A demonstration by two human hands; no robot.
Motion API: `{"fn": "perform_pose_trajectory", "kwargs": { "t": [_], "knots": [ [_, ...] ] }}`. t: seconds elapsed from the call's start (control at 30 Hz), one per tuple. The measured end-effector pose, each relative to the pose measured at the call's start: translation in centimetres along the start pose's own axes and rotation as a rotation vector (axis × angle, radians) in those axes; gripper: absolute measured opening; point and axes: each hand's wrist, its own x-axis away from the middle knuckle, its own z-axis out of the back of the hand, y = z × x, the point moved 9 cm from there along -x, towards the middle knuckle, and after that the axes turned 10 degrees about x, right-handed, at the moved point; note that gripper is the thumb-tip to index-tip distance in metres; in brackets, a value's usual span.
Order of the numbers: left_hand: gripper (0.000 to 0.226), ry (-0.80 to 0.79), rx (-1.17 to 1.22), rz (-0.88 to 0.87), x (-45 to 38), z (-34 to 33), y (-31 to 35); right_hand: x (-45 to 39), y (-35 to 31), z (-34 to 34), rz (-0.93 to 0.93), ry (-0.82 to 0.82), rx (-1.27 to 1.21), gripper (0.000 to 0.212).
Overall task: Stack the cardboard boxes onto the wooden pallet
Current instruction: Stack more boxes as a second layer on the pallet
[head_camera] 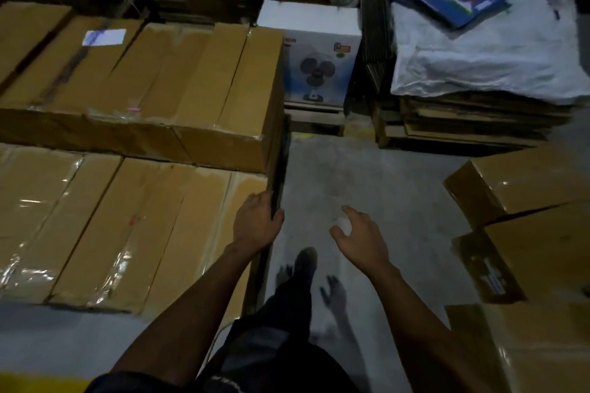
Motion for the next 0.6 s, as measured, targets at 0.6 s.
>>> {"fn": "perform_pose_trajectory", "kwargs": {
  "t": [0.6],
  "knots": [
    [0.06,0.203,0.047,0.275,-32.3,10.7,0.7,-38.6,-13.1,12.3,0.271,-0.176,0.208,0.068]
  ]
}}
